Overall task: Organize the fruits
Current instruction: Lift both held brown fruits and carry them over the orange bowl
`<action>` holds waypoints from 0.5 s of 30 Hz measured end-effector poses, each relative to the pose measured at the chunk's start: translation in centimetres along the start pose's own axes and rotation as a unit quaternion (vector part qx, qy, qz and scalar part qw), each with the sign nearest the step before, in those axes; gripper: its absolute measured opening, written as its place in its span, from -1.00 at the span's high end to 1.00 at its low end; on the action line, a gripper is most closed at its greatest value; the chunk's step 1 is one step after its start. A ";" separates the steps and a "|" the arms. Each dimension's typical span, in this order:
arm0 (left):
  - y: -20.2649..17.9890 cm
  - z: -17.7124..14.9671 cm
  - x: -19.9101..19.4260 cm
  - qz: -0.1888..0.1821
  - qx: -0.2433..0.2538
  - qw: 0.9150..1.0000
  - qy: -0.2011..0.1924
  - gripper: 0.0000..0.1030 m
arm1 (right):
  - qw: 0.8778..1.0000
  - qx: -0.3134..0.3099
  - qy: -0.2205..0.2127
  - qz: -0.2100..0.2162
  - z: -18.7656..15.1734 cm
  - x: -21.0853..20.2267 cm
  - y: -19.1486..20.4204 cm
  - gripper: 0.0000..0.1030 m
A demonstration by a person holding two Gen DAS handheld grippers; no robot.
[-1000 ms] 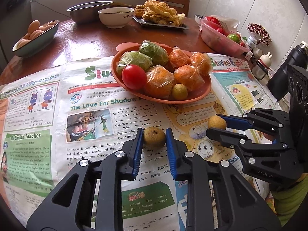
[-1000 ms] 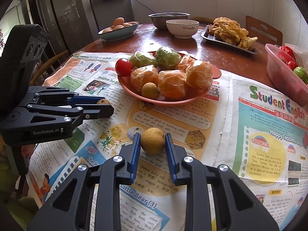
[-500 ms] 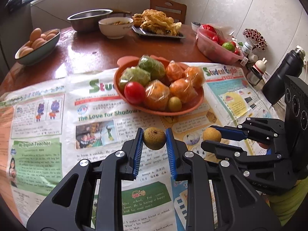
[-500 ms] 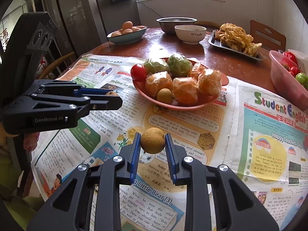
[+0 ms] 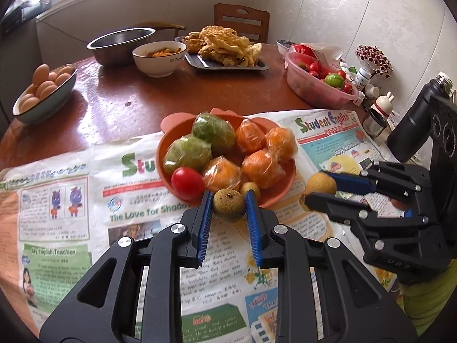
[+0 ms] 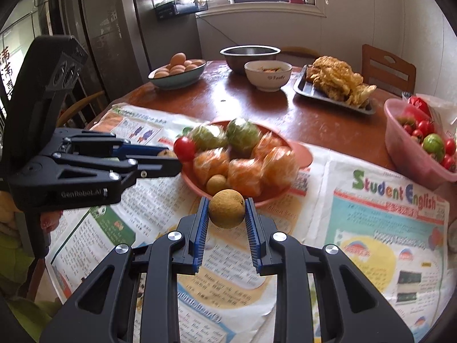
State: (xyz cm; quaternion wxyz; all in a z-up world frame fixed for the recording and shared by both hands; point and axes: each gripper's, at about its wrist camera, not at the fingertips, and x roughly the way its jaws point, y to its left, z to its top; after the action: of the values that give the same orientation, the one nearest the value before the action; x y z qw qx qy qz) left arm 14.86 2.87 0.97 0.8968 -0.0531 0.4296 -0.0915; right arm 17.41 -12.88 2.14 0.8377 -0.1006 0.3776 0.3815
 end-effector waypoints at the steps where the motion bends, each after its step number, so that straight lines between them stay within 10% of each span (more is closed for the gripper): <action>1: -0.1 0.2 0.2 -0.001 0.001 1.000 0.000 0.68 | 1.000 0.000 -0.003 -0.001 0.3 -0.1 -0.3 0.52; 15: -1.2 1.4 3.1 -0.016 0.010 1.000 0.014 0.68 | 1.000 0.011 -0.014 -0.019 4.4 1.5 -4.7 0.52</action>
State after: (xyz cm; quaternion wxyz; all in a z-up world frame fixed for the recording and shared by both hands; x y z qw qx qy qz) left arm 17.75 1.11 -0.29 0.8896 -0.0494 0.4403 -0.1107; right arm 23.86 -13.27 3.63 0.8509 -0.0927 0.3684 0.3628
